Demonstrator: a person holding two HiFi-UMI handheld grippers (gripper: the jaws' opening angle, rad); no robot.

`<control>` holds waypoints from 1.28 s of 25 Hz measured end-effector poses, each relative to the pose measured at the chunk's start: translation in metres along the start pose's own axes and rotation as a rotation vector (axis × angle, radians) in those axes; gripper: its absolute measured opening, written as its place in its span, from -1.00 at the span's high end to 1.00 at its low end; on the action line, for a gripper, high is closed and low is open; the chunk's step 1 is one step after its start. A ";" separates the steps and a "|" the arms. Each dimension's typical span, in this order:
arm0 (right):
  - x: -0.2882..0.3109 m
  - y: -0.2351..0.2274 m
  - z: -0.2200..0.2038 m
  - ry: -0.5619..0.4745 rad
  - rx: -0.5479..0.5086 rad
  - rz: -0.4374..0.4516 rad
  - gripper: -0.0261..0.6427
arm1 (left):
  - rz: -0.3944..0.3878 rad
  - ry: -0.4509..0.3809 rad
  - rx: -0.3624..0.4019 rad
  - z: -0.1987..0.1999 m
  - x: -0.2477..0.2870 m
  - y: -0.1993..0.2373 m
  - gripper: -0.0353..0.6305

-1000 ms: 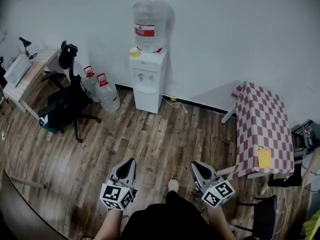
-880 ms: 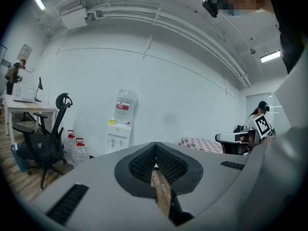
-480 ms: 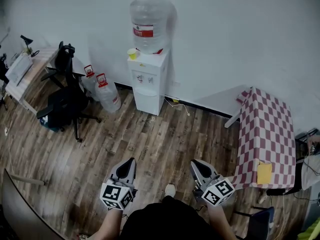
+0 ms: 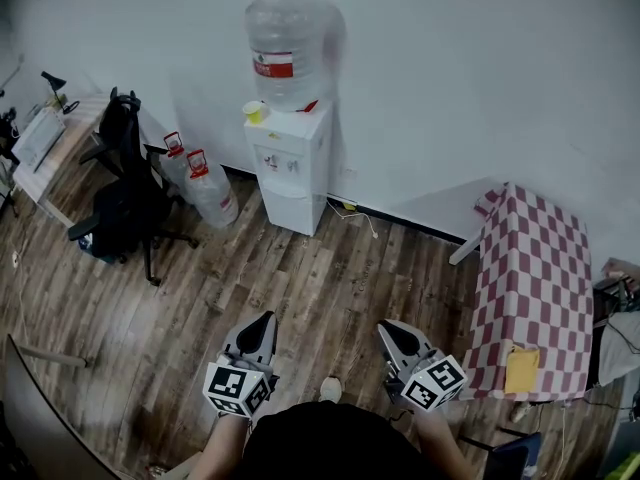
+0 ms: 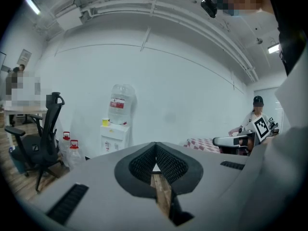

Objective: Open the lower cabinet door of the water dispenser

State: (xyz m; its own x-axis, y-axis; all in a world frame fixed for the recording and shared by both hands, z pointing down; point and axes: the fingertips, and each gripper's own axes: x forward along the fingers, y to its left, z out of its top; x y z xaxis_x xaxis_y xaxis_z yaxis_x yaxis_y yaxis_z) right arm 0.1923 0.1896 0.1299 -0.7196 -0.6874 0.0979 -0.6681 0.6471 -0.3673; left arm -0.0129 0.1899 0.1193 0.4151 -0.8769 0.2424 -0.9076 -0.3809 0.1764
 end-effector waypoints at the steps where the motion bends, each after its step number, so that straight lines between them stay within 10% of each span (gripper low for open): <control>1: 0.001 -0.005 0.001 -0.001 0.003 0.003 0.85 | 0.002 0.010 -0.002 -0.002 0.003 -0.002 0.85; 32: 0.077 -0.062 0.014 0.042 0.015 0.003 0.85 | -0.002 0.027 -0.019 0.011 0.090 0.051 0.85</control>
State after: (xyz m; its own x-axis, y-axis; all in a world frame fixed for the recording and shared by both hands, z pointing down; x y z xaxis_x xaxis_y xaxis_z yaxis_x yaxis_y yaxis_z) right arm 0.1813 0.0920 0.1478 -0.7294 -0.6707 0.1349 -0.6630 0.6443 -0.3811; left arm -0.0227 0.0883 0.1400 0.4184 -0.8679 0.2675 -0.9057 -0.3765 0.1950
